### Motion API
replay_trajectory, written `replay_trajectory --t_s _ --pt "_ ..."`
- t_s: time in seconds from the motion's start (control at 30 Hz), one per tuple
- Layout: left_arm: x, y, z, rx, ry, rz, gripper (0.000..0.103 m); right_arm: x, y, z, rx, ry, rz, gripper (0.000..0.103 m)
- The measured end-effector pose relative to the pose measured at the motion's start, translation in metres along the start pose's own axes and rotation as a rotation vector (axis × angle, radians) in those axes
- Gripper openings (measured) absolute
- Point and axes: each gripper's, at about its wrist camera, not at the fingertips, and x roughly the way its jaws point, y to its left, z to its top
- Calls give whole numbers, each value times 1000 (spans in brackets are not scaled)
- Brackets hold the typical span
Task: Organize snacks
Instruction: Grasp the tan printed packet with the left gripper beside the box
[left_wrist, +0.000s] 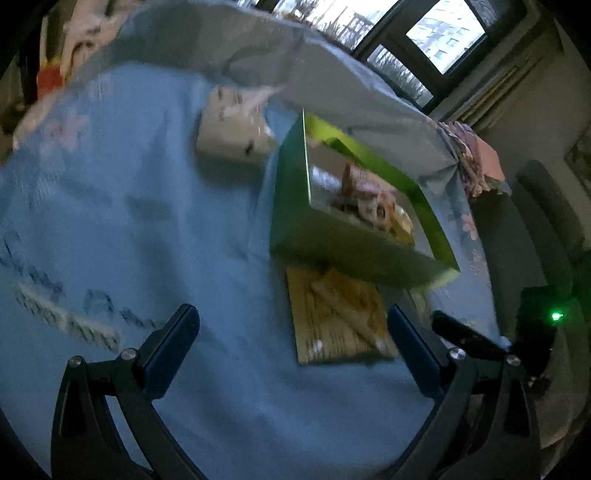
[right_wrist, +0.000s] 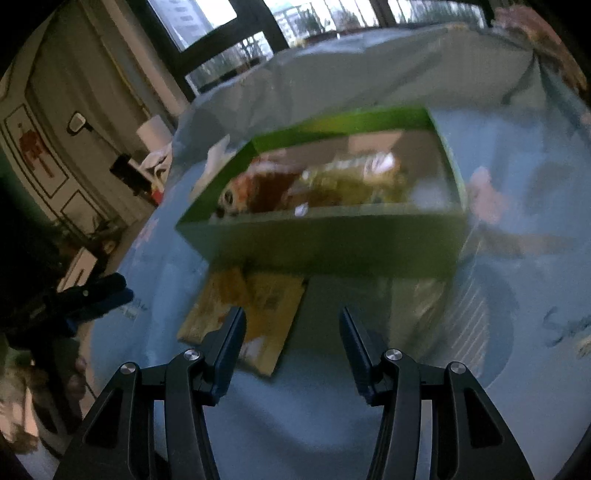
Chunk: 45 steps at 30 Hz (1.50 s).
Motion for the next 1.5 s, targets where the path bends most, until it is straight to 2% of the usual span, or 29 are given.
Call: replay_trajectory --t_s 0.1,0.23,0.33,0.47,0.53,0.63,0.87,0.93,1.07,1.5 --pt "6 -5 -6 -26 19 -69 98 11 13 -11 -65 27 13 53" --pt "16 -27 -3 5 41 -137 97 20 30 -16 -147 24 25 53" --pt "28 -39 4 -5 74 -201 88 27 37 -12 -184 18 50 53" --pt "50 -54 9 26 123 -173 85 43 45 -3 -229 22 39 53" --pt "60 -54 9 21 153 -176 79 49 47 0 -248 32 32 53" --pt "71 -53 9 7 191 -168 77 59 49 2 -274 59 21 53" --pt "80 -51 10 -9 215 -180 52 66 57 0 -337 54 -10 53" --pt "79 -48 10 -16 212 -177 47 65 57 -2 -338 47 -17 45" --pt "76 -42 7 -4 204 -150 25 62 58 -5 -343 29 -18 45" --pt "38 -74 9 106 114 -152 22 19 59 -2 -303 -80 43 45"
